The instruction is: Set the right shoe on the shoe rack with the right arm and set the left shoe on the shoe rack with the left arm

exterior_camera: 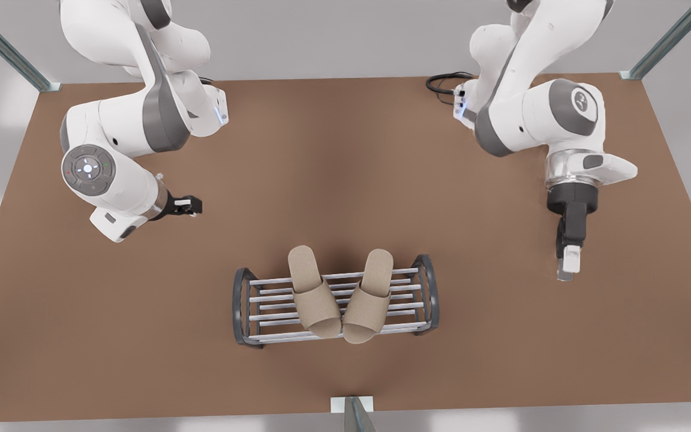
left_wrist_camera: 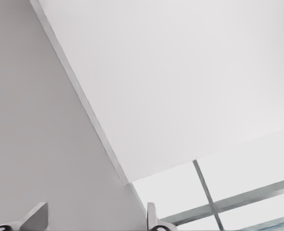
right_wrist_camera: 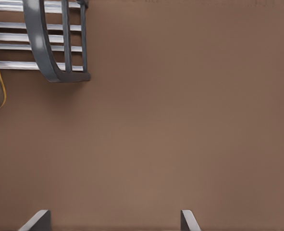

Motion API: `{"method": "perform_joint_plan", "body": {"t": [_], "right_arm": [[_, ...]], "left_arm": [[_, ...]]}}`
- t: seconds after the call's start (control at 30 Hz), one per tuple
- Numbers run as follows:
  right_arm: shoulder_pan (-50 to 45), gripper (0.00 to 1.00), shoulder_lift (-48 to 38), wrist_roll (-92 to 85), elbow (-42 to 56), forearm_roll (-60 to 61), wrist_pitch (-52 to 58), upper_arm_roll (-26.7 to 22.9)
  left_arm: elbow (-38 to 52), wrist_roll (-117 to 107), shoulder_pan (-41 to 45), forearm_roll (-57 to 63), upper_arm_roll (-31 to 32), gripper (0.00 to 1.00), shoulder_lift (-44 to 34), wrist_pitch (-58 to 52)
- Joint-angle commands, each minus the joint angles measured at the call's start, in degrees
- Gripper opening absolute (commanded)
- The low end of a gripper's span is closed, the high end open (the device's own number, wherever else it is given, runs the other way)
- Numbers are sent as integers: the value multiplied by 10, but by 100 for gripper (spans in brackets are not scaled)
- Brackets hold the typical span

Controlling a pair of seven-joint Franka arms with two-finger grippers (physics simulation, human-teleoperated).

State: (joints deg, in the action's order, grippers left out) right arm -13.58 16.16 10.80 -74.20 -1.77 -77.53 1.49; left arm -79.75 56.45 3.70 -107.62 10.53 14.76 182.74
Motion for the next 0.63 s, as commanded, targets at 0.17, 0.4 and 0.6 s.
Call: {"method": "perform_joint_plan", "body": {"t": [0.17,0.4,0.6], "right_arm": [[7,100,0,-32,2,6,0,0],[16,100,0,-32,1,19,0,0],[16,100,0,-32,1,19,0,0]], "left_arm": [[-121,-863,-54,1125,14,100,-26,-942],[-105,-701,13,1025,-64,100,-50,-1056],[-23,-732,39,1023,-67,100,-35,-1089]]}}
